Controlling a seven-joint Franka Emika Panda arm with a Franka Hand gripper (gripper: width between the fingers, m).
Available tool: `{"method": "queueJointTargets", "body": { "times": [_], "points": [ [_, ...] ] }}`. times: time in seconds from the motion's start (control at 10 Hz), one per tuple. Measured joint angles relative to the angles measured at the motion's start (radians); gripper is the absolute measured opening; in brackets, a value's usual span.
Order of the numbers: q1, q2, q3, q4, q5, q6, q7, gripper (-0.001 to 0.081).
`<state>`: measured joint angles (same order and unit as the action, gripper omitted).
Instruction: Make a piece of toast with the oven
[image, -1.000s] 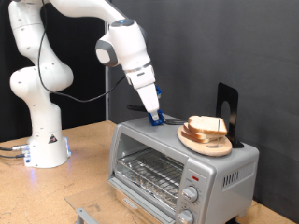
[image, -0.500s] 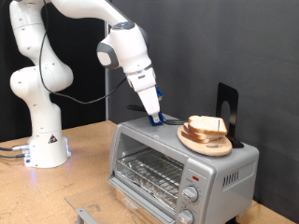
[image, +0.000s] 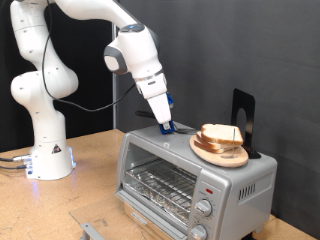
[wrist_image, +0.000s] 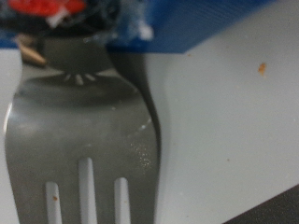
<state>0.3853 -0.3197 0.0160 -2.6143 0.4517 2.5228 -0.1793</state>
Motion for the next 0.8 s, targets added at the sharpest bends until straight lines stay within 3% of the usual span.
{"method": "queueJointTargets", "body": {
  "times": [0.3, 0.6, 0.8],
  "points": [
    [0.009, -0.022, -0.009, 0.009, 0.086, -0.012, -0.043, 0.0463],
    [0.003, -0.104, -0.030, 0.044, 0.102, -0.171, -0.042, 0.0465],
    [0.003, -0.099, -0.028, 0.032, 0.110, -0.130, -0.041, 0.0465]
  ]
}}
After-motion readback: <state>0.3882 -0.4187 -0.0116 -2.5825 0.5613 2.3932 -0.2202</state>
